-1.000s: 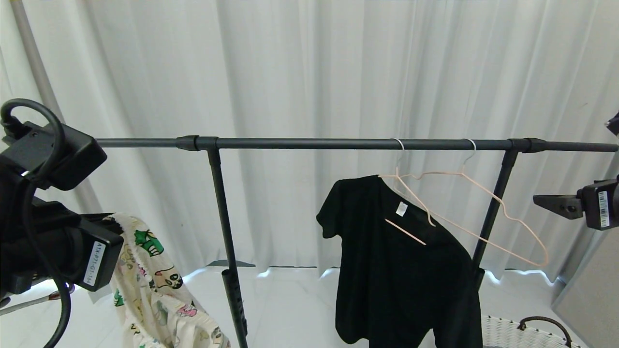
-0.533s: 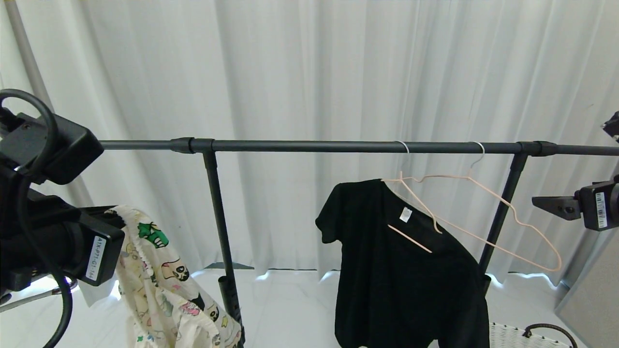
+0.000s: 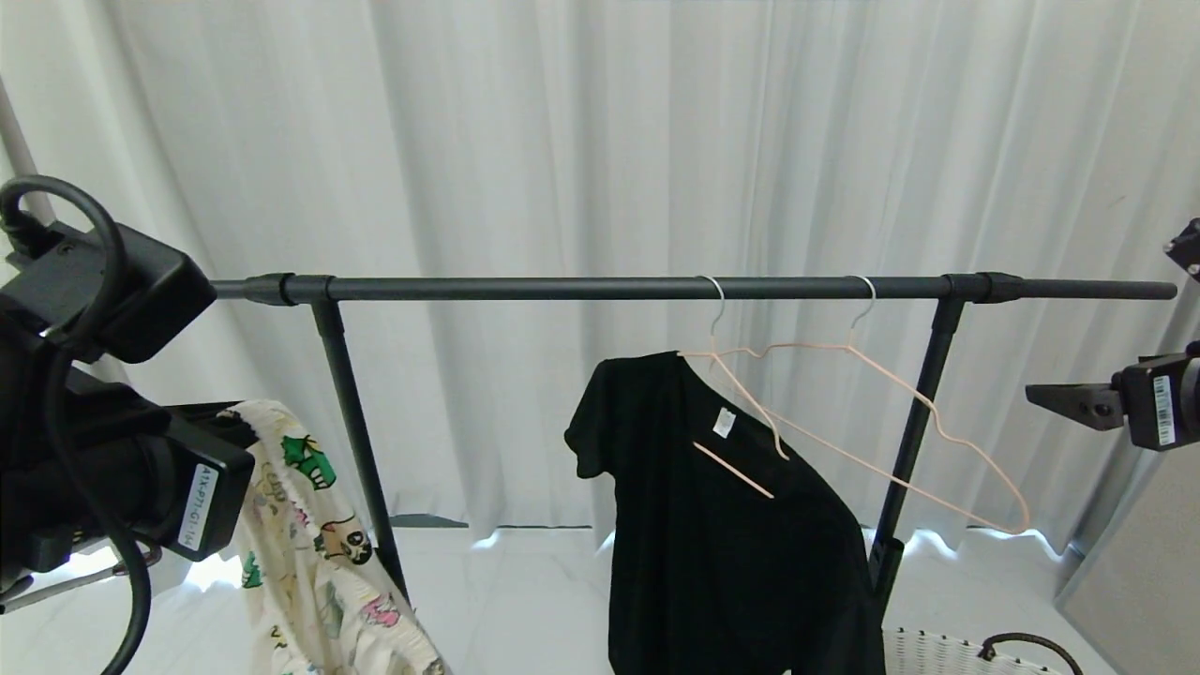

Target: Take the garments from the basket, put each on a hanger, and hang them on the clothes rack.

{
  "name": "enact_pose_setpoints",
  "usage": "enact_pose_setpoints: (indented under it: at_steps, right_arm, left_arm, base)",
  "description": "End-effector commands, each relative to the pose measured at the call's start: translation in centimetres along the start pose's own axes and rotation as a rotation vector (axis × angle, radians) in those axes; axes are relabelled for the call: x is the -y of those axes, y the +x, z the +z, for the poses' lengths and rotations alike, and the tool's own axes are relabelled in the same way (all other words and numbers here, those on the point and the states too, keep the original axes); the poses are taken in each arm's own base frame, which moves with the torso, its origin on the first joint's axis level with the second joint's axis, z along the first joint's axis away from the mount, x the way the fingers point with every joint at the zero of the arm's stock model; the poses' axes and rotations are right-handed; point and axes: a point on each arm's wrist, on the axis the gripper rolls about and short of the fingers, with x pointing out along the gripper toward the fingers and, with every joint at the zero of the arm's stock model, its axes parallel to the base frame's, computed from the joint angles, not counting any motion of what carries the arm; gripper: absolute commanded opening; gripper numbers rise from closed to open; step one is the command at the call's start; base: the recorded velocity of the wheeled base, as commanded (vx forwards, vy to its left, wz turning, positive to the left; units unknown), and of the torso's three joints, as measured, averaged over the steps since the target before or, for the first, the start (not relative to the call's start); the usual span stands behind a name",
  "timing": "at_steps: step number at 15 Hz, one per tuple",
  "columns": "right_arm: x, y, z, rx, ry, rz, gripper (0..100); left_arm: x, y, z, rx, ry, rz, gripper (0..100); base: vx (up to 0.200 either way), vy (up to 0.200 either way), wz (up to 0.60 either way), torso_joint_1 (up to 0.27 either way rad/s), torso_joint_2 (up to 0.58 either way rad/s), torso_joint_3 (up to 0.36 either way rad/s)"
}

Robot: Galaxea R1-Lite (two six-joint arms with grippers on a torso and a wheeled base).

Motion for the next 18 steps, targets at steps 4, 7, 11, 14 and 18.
enact_pose_setpoints:
  at_steps: [4,7,11,14,18]
  right_arm:
    - [-0.2,0.3,0.0,-0.001,-0.025,0.056,100]
    - [-0.3,0.7,-0.2,-0.015,-0.049,0.095,100]
    - [-0.2,2.5,-1.7,-0.082,-0.123,0.199,100]
    - [-0.1,4.6,-2.7,-0.148,-0.121,0.278,100]
    - [1.1,8.0,-3.9,-0.214,-0.138,0.363,100]
  left_arm:
    - [-0.1,0.0,0.0,-0.001,-0.006,0.004,0]
    - [-0.1,-0.1,0.1,0.012,-0.010,0.001,0]
    - [0.1,-0.2,0.3,0.031,-0.007,-0.007,0]
    - [0.0,-0.3,0.4,0.037,-0.012,-0.004,0]
    - [-0.3,-1.8,0.4,0.093,-0.026,-0.015,0]
  base:
    - [0.150,0.000,0.00,-0.001,0.00,-0.001]
    - [0.133,0.000,0.00,-0.002,0.00,0.006]
    - [0.000,0.000,0.00,0.000,0.00,0.000]
    - [0.000,0.000,0.00,0.000,0.00,0.000]
    - [0.000,0.000,0.00,0.000,0.00,0.000]
